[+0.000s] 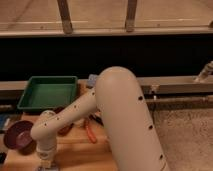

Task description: Place towel in purple bowl

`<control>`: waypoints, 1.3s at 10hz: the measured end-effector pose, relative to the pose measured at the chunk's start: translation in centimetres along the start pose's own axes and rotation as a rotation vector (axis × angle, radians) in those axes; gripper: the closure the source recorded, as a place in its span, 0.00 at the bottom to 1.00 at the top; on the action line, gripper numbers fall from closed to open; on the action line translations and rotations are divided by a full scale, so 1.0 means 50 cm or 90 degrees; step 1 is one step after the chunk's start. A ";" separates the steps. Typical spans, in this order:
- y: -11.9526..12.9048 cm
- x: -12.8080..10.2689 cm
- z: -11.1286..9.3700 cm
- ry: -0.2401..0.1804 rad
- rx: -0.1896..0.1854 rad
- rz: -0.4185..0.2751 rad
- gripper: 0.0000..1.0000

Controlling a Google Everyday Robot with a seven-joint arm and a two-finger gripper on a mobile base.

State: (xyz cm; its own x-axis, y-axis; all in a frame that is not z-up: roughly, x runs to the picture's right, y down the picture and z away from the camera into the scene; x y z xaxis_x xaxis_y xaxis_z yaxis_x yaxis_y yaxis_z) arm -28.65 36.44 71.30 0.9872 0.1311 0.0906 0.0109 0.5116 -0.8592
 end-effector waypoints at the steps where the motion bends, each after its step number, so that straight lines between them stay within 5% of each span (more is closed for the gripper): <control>1: 0.006 -0.004 -0.021 -0.004 -0.001 0.002 1.00; 5: 0.046 -0.026 -0.123 -0.006 -0.002 -0.001 1.00; 10: 0.003 -0.022 -0.036 -0.003 0.021 -0.011 1.00; 13: -0.016 -0.032 -0.049 0.006 0.053 -0.019 1.00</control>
State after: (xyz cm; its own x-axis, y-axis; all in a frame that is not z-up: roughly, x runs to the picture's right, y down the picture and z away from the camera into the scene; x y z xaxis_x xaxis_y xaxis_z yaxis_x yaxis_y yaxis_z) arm -29.87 33.74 70.60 0.9881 0.1072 0.1102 0.0271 0.5837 -0.8115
